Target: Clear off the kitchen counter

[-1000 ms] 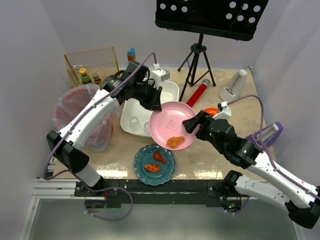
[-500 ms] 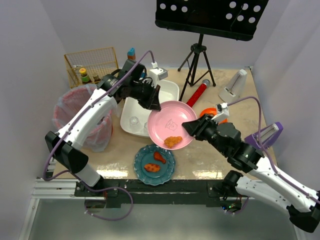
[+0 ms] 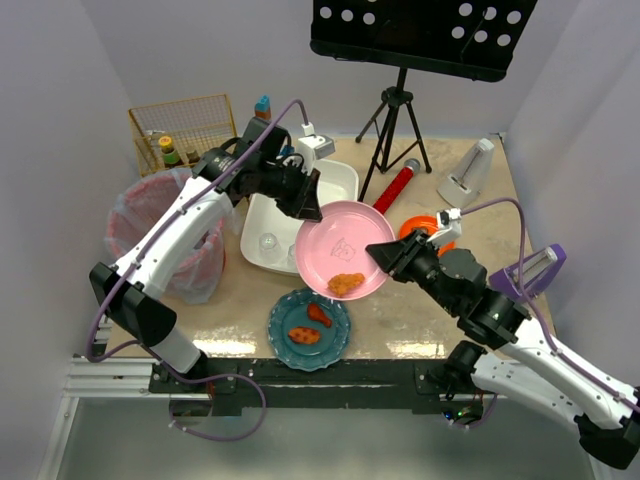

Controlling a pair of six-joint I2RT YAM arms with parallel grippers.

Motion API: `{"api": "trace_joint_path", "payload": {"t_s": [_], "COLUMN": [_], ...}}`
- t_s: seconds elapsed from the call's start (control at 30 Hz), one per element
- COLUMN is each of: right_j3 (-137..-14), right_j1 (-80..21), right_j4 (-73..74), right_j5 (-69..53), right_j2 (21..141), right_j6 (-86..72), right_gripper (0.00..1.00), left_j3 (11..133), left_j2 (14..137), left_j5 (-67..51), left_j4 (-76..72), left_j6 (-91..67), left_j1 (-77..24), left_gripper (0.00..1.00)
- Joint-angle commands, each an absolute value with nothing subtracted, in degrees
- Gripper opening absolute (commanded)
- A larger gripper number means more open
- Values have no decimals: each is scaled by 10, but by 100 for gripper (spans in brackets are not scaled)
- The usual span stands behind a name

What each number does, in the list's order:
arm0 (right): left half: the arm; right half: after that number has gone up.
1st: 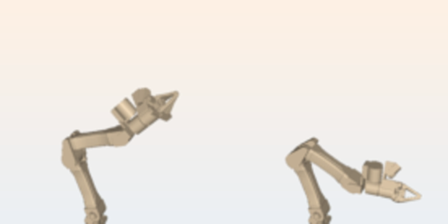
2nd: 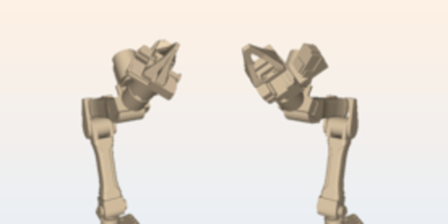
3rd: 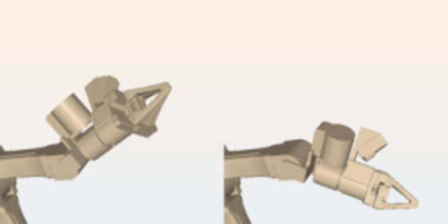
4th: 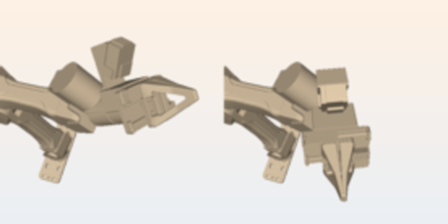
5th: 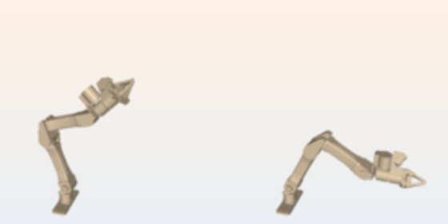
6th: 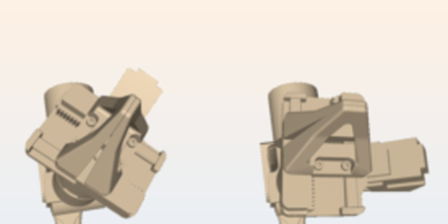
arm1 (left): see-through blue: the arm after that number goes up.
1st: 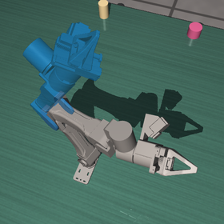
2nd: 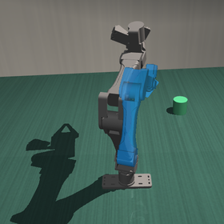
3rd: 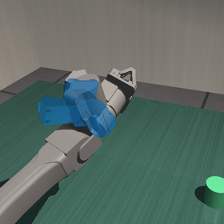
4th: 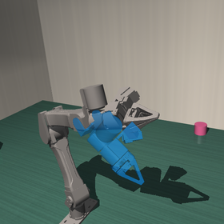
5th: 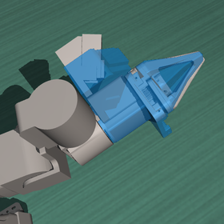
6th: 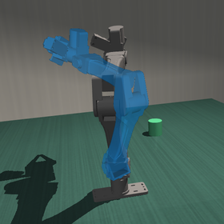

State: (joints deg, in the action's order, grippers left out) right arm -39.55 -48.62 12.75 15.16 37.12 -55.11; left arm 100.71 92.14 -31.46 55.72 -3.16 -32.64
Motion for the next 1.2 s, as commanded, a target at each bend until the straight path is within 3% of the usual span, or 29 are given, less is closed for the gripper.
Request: {"api": "trace_joint_path", "payload": {"t_s": [0.0, 0.17, 0.33, 0.67, 1.17], "right_j3": [-394, -406, -417, -417, -476], "right_j1": [-490, -490, -490, -490, -490], "right_j4": [71, 83, 86, 46, -35], "right_j5": [105, 105, 105, 69, 16], "right_j2": [352, 365, 373, 406, 514], "right_j6": [-586, -624, -642, -671, -660], "right_gripper": [0, 0, 0, 0, 0], "left_j3": [1028, 1058, 1085, 1117, 1140], "left_j2": [925, 922, 902, 837, 776], "left_j5": [-280, -209, -124, -5, -3], "left_j4": [533, 524, 507, 464, 444], "left_j6": [-47, -75, -112, -157, -179], "left_j1": [-319, -312, -303, -301, -301], "left_gripper": [26, 59, 69, 79, 85]}}
